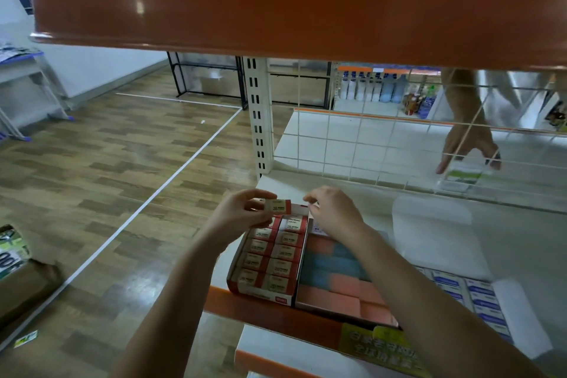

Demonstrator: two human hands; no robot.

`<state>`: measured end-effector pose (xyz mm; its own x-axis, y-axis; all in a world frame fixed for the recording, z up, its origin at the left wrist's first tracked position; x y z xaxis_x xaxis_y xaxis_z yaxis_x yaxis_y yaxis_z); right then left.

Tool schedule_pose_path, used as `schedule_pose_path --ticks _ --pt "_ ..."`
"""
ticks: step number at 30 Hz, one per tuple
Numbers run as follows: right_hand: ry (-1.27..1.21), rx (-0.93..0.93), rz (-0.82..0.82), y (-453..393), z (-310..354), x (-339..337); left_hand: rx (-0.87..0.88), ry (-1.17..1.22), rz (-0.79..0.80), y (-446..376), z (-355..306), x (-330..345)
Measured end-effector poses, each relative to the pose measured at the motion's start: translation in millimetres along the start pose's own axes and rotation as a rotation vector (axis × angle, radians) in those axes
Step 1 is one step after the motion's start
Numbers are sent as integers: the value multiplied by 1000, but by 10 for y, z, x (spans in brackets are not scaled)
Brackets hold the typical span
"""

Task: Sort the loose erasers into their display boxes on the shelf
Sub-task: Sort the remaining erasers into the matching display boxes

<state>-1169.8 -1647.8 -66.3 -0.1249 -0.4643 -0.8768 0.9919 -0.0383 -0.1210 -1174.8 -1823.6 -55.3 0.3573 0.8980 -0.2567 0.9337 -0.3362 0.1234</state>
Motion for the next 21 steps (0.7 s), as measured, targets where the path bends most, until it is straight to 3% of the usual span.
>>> schedule_pose_path --ticks 4,7,14,21 --pt "-29 18 27 11 -32 14 104 -410 -22 -112 -88 92" --pt "-45 21 41 34 -38 16 173 -582 -28 -156 -130 153" --pt "-67 24 55 48 -41 31 176 -647 -80 -201 -129 218" --pt "-68 35 59 56 -37 57 279 -794 -242 -178 -187 294"
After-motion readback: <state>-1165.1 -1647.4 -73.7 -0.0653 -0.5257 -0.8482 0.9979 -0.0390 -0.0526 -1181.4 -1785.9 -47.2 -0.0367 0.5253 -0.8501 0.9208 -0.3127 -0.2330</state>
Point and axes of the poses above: each hand's wrist, its own y-axis away from the middle knuckle, its own x-axis out of the palm, z = x × y, the point moved 6 cm from there along -y, towards the middle knuckle, and after that the axes turned 1 degree about -z, right-handed, at the moved point
